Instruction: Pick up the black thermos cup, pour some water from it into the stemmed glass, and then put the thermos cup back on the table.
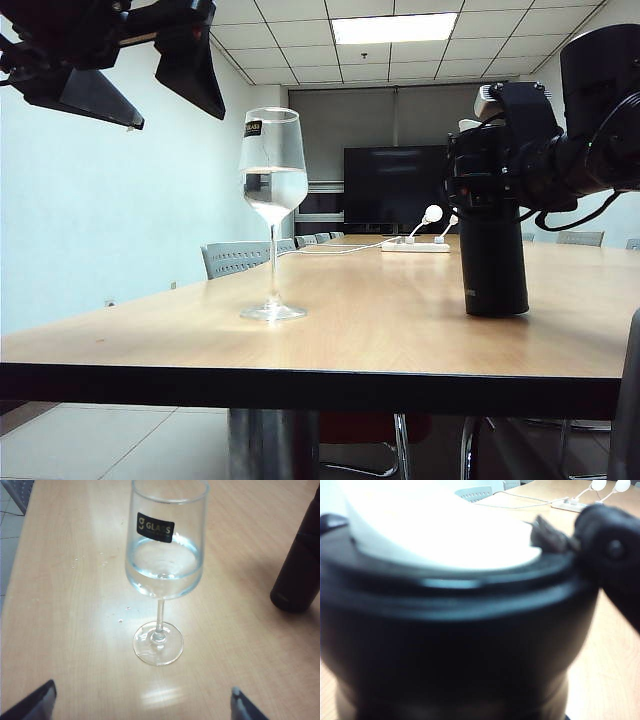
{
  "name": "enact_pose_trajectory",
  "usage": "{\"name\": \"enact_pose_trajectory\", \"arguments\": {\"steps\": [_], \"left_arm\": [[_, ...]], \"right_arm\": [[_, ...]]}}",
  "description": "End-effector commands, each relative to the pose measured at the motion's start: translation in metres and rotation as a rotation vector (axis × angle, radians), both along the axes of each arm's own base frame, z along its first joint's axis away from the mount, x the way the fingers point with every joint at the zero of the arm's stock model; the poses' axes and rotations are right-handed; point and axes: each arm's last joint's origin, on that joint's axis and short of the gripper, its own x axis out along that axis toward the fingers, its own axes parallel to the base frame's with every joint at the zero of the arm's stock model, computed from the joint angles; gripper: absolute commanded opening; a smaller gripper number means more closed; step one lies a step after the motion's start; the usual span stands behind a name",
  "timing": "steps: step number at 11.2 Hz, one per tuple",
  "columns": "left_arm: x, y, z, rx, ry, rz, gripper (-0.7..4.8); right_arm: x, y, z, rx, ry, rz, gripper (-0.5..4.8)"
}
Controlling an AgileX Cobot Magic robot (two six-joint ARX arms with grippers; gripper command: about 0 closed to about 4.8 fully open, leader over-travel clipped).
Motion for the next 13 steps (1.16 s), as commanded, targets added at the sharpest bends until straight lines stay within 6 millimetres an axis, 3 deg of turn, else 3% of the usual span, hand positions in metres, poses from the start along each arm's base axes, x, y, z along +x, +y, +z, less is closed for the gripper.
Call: {"name": "enact_pose_trajectory", "arguments": {"steps": [1, 2, 4, 8, 10, 11, 13], "left_arm": [[0.000, 0.000, 0.003, -0.006, -0.015, -0.001, 4.58], [0.000, 0.000, 0.003, -0.006, -0.015, -0.001, 4.58], [0.000, 0.000, 0.003, -0.006, -0.015, -0.001, 4.58], [0.000, 0.000, 0.003, -0.006, -0.015, -0.001, 4.58], [0.000, 0.000, 0.004, -0.007, -0.016, -0.001, 4.58], [-0.004, 0.003, 0.007, -0.011, -0.022, -0.002, 4.58], [-0.011, 0.008, 0.015, -0.028, -0.046, -0.001, 4.58]], "right_arm": [[0.001, 0.000, 0.009, 0.008, -0.056, 0.002, 1.84], [0.001, 0.000, 0.009, 0.008, -0.057, 0.002, 2.47], [0.001, 0.000, 0.011, 0.013, -0.080, 0.003, 4.75], [-0.009, -0.002, 0.004, 0.006, -0.049, -0.003, 4.77], [-0.025, -0.006, -0.002, 0.000, -0.023, -0.006, 4.77], [-0.050, -0.012, -0.002, -0.002, -0.014, -0.005, 4.76], [-0.073, -0.017, 0.008, 0.008, -0.049, -0.003, 4.76]]}}
